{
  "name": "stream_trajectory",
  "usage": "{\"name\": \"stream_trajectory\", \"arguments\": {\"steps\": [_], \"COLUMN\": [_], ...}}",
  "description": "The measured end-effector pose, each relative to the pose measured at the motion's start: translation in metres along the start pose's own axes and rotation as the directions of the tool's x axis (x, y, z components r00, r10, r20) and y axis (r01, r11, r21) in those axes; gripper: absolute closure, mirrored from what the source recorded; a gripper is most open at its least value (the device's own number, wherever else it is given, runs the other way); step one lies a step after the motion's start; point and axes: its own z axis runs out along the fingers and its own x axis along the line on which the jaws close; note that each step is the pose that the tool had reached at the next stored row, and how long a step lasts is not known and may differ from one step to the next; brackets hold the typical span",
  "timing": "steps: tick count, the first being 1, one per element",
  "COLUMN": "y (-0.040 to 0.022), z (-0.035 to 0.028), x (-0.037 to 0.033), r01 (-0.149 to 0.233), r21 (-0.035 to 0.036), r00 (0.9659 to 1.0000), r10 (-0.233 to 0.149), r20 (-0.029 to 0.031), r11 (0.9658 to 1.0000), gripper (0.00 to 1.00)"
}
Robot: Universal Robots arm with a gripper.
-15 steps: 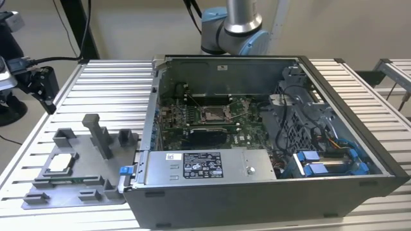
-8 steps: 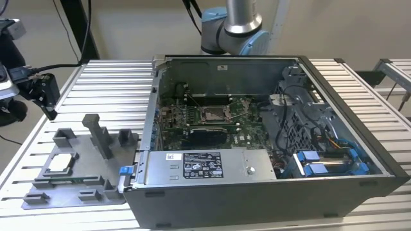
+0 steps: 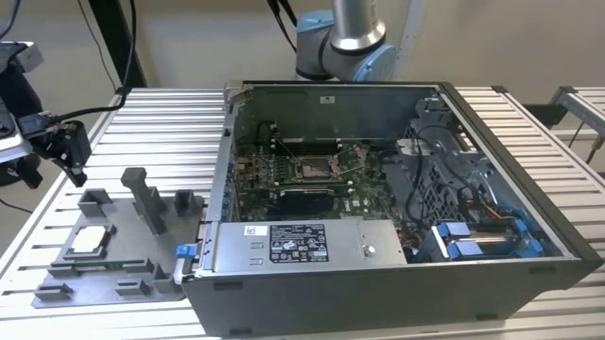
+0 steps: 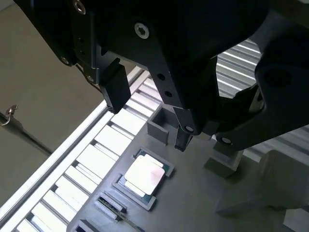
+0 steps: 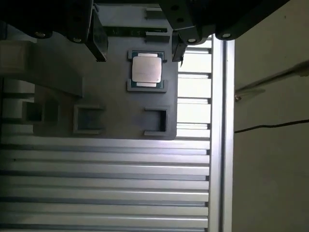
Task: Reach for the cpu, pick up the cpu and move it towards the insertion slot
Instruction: 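Pick up the cpu and move it towards the insertion slot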
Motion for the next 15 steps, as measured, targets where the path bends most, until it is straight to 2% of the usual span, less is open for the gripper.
{"name": "stream_trajectory", "arguments": {"steps": [15], "y": [-0.0063], "z": [0.0271], "x": [0.0000], "r01": [-0.004], "r21": [0.0000], "r00": [1.0000], "r10": [0.004], "r20": [0.0007], "r11": [1.0000], "gripper": [0.00]}}
